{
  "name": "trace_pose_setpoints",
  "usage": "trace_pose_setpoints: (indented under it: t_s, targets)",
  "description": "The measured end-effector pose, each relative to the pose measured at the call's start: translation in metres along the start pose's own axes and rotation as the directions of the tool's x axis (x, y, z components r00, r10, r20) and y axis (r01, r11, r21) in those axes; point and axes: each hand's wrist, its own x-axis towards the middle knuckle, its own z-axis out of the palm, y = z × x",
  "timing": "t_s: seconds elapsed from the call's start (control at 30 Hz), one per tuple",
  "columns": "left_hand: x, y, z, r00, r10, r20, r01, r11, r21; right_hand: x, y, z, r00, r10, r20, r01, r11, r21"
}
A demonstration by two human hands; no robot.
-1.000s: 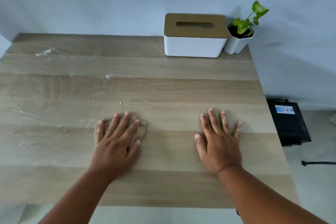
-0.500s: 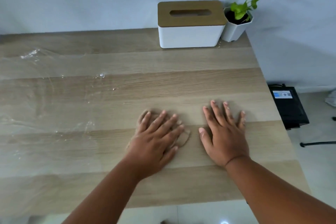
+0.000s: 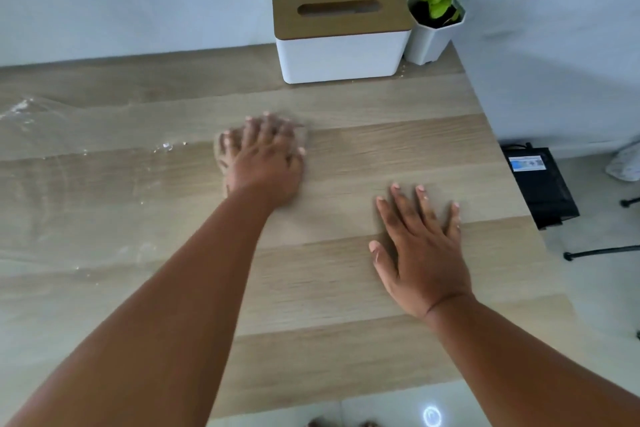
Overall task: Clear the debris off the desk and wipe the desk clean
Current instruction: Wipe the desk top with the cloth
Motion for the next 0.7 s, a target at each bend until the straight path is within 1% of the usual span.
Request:
trace_pose_setpoints:
  t_s: [0.03, 0.07, 0.13, 0.2, 0.23, 0.27, 0.3, 0.37, 0.43, 0.47, 0.53, 0.57, 0.6, 0.63, 0.67, 0.7]
  targets:
    - [-0.011, 0.011, 0.003, 0.993, 0.115, 0.000, -0.115, 0.993, 0.026, 0.000, 0.000, 0.000, 1.000, 0.000, -0.003, 0.000, 1.000, -0.002]
    - [-0.027, 0.018, 0.006, 0.972, 0.234, 0.002, -0.234, 0.971, 0.053, 0.000, 0.000, 0.001, 1.000, 0.001, -0.002, -0.001, 1.000, -0.009]
    - [-0.065, 0.013, 0.011, 0.900, 0.435, 0.026, -0.435, 0.898, 0.066, 0.000, -0.001, 0.000, 1.000, -0.001, 0.001, 0.001, 1.000, -0.026]
    - [-0.094, -0.015, 0.013, 0.839, 0.544, 0.036, -0.545, 0.837, 0.047, 0.000, -0.001, 0.000, 1.000, -0.003, -0.002, 0.003, 1.000, -0.023]
    - [-0.100, -0.033, 0.011, 0.820, 0.572, 0.036, -0.573, 0.819, 0.043, 0.000, -0.001, 0.000, 1.000, -0.004, -0.005, 0.004, 1.000, -0.019]
    - [-0.101, -0.052, 0.008, 0.816, 0.577, 0.027, -0.578, 0.815, 0.048, 0.000, -0.001, -0.001, 1.000, -0.006, -0.006, 0.006, 1.000, -0.015]
    - [-0.096, -0.069, 0.004, 0.830, 0.557, 0.028, -0.558, 0.828, 0.052, 0.000, -0.001, -0.001, 1.000, -0.009, -0.006, 0.008, 1.000, -0.011]
    - [-0.073, -0.095, -0.003, 0.897, 0.441, 0.027, -0.442, 0.895, 0.063, -0.001, 0.000, -0.001, 1.000, -0.010, -0.004, 0.010, 1.000, -0.009]
    - [-0.037, -0.106, -0.009, 0.970, 0.243, -0.008, -0.242, 0.969, 0.056, 0.000, 0.000, 0.000, 1.000, -0.008, 0.001, 0.008, 1.000, -0.003]
    - [-0.016, -0.104, -0.011, 0.991, 0.130, -0.036, -0.128, 0.991, 0.046, 0.001, 0.000, 0.000, 1.000, -0.006, 0.005, 0.006, 1.000, 0.002]
    - [0.025, -0.089, -0.013, 0.995, -0.092, -0.033, 0.093, 0.995, 0.024, 0.001, 0.000, 0.000, 1.000, -0.006, 0.009, 0.006, 1.000, 0.012]
    - [0.041, -0.076, -0.014, 0.984, -0.178, -0.005, 0.178, 0.984, 0.024, 0.001, 0.001, 0.000, 1.000, -0.007, 0.010, 0.007, 1.000, 0.014]
    - [0.052, -0.061, -0.013, 0.972, -0.232, 0.024, 0.231, 0.972, 0.029, 0.001, 0.001, 0.000, 1.000, -0.008, 0.008, 0.008, 1.000, 0.015]
    - [0.057, -0.044, -0.011, 0.969, -0.242, 0.042, 0.241, 0.970, 0.027, 0.001, 0.001, 0.000, 1.000, -0.008, 0.004, 0.008, 1.000, 0.014]
    - [0.056, -0.026, -0.009, 0.979, -0.201, 0.044, 0.200, 0.980, 0.015, 0.000, 0.002, 0.001, 1.000, -0.006, 0.000, 0.006, 1.000, 0.010]
    - [0.049, -0.010, -0.006, 0.993, -0.116, 0.030, 0.116, 0.993, 0.001, 0.000, 0.001, 0.001, 1.000, -0.005, -0.001, 0.006, 1.000, 0.007]
